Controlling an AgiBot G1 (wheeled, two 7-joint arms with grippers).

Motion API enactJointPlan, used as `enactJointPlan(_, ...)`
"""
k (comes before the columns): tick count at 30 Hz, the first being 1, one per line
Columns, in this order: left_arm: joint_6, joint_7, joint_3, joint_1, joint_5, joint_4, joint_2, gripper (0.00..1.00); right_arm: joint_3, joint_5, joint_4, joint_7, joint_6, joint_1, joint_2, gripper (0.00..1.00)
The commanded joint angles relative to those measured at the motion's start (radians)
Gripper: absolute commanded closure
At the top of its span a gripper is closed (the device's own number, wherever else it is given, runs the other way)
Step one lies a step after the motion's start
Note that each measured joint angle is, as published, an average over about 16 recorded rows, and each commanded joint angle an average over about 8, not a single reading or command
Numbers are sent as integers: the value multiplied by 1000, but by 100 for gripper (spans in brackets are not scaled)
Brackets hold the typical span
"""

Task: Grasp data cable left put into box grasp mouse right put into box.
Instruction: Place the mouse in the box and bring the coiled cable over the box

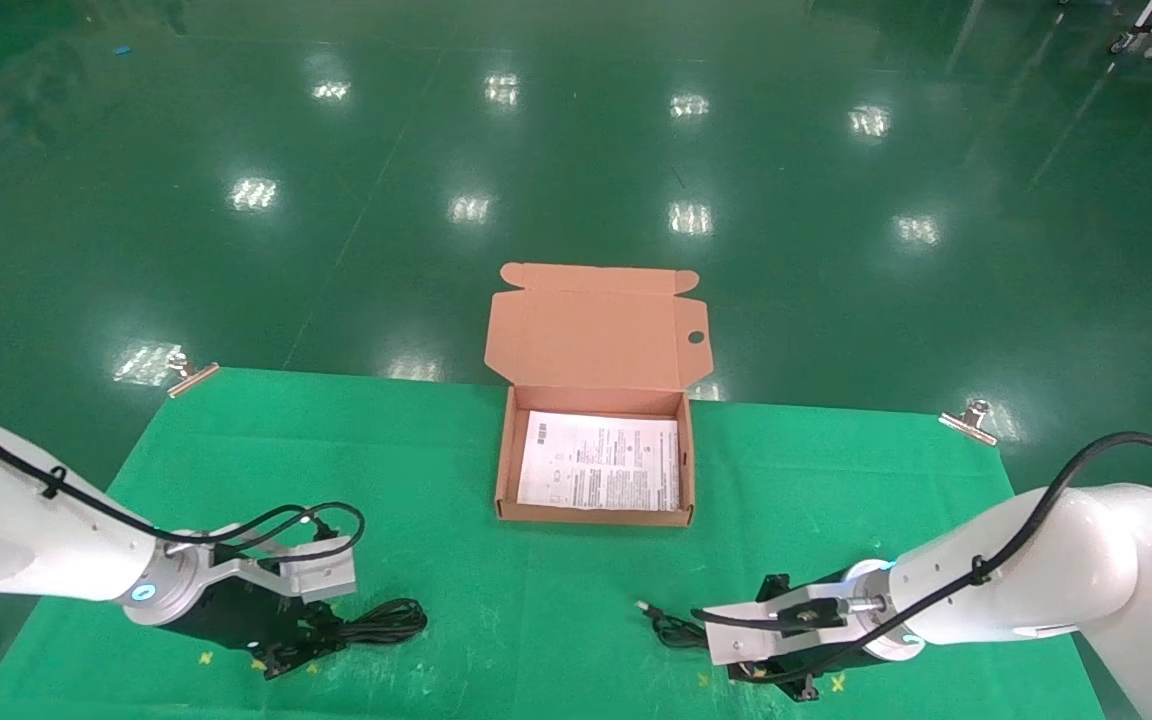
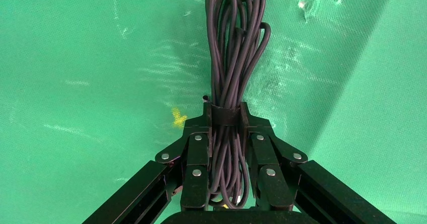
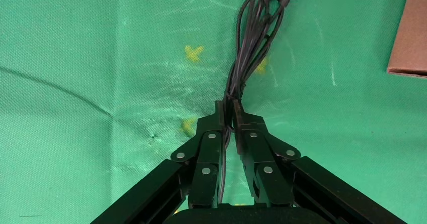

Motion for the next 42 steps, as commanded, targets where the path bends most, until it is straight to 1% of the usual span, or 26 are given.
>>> enactJointPlan(1,0,-1,0,0,0,0,0,100,0,0,-1,0,0,-1,-1,100)
enactJointPlan(5,1,5,1,-2,2,-6,-3,100,3,1,9,6,-3,5,7,100)
enactJointPlan(8,7,15,0,-8,0,-22,-14,100,12,4,40,28,-14,14,27,100)
enactJointPlan(13,4,31,-3,-28,3,-83,-46,100,40,4,147,116,-34,30,92,100)
enactJointPlan(20,-42,28,-9,-58,20,-249,-92,100,98,-50,301,276,-17,85,187,100)
enactJointPlan(25,-79,-2,-19,-68,29,-399,-120,100,133,-109,346,339,16,165,204,100)
enactJointPlan(29,-112,-31,-27,-78,44,-503,-130,100,153,-136,348,354,48,237,180,100)
enactJointPlan(34,-163,-59,-33,-105,76,-587,-120,100,178,-117,302,333,109,318,107,100)
enactJointPlan(38,-215,-73,-41,-140,106,-599,-94,100,190,-86,216,280,174,380,26,100)
enactJointPlan(42,-259,-68,-49,-185,122,-571,-61,100,190,-63,97,201,239,442,-59,100)
